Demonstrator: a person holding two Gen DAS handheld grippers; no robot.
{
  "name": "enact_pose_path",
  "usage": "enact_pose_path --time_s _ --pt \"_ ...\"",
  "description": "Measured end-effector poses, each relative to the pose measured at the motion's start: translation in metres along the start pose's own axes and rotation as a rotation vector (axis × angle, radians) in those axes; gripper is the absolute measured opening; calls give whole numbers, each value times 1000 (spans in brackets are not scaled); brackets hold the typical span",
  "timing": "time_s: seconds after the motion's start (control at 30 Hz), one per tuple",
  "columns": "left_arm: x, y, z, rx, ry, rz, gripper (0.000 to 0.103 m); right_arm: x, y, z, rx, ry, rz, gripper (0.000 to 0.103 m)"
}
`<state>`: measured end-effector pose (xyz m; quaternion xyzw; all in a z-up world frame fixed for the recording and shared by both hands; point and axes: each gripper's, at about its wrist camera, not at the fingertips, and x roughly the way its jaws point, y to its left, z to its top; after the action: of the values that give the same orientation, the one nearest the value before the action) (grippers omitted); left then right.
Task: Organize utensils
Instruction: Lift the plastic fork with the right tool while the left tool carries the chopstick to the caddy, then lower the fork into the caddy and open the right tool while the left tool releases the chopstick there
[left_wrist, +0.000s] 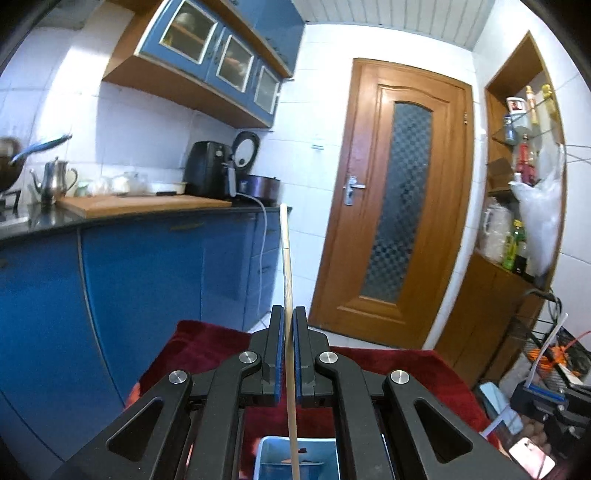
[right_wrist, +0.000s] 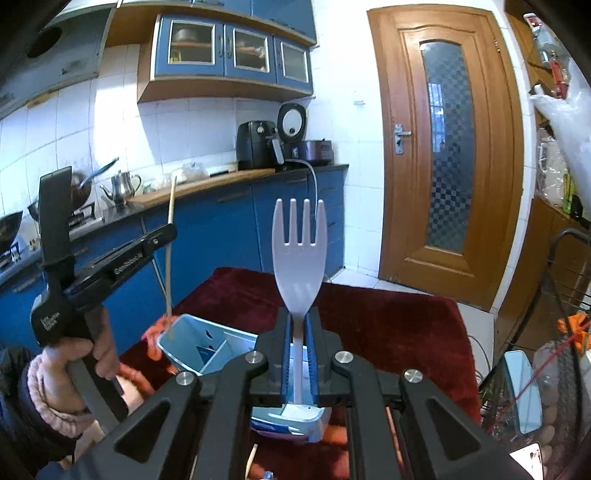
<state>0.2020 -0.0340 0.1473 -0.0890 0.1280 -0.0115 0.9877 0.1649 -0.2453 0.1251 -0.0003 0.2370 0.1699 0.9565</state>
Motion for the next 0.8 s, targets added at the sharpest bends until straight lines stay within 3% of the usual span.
enact_pose_path --time_s 0.23,0.4,0.63,0.8 --pt "11 5 -34 17 -1 7 4 28 4 -13 -59 51 -10 10" --pt "11 9 -52 43 45 -31 4 47 5 -21 -42 100 -19 10" --pt "10 18 -61 68 55 -65 5 55 10 -29 -34 144 -56 10" --pt "10 18 -62 66 87 -129 5 60 10 -32 3 171 -71 10"
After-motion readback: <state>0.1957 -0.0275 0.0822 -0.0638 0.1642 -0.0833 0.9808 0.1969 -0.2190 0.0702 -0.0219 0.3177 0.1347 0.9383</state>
